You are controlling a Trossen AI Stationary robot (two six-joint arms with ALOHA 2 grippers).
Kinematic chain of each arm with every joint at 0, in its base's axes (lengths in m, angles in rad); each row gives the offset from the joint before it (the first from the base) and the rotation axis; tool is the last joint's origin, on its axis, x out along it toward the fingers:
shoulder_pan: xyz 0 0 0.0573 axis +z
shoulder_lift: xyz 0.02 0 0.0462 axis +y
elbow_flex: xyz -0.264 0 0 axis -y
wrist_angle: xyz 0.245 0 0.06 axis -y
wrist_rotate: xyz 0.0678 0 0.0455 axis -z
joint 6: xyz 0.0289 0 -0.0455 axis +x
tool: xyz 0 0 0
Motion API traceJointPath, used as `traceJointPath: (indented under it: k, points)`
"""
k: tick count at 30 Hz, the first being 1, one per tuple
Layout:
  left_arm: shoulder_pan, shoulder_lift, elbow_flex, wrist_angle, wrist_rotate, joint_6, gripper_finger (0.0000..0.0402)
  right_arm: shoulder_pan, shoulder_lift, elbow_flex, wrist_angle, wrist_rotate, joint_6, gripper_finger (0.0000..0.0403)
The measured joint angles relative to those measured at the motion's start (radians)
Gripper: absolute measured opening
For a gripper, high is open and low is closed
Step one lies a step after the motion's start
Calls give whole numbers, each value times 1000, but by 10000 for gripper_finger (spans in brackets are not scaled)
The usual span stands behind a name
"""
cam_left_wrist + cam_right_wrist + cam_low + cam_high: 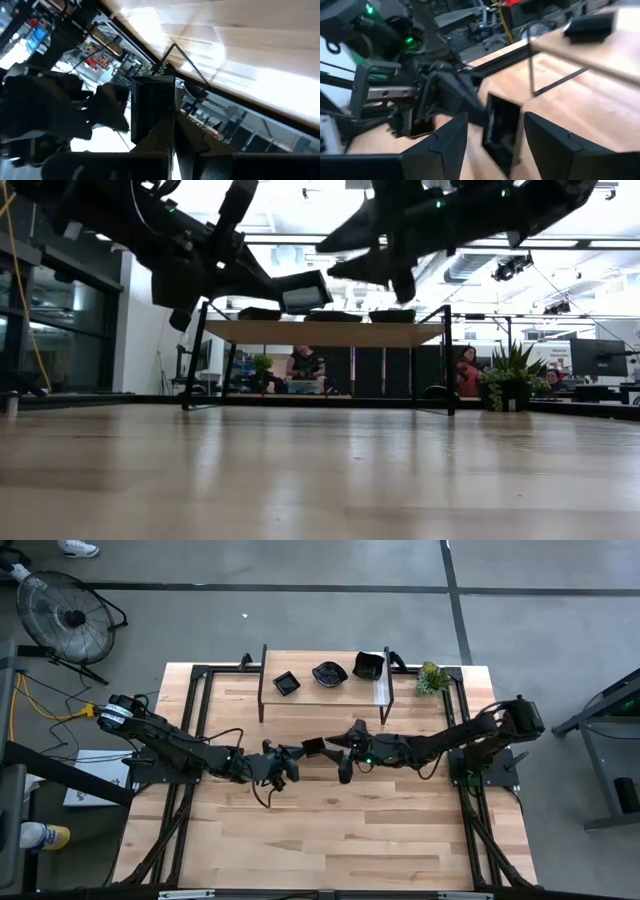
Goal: Pick & Place Mini shaped plates
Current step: Stack the square plate on top of the other square plates on the shelf
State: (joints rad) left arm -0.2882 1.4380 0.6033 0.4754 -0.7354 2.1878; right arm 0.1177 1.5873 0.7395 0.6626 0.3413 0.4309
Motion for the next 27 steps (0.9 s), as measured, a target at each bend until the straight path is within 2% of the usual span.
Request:
traceJointPath:
  k: [8,14,22,27]
  points:
    - [0,-11,0,1,-1,-123,0,0,-176,0,-190,97,-92,197]
    - [19,-77,1,-15,1,-189,0,1,-269,0,-359,94,-99,197]
    - [174,-277,1,-266,242,-476,0,35,-286,0,-418,116,-98,197]
    - [275,-378,0,-374,385,-581,0,53,-286,0,-430,129,-99,197]
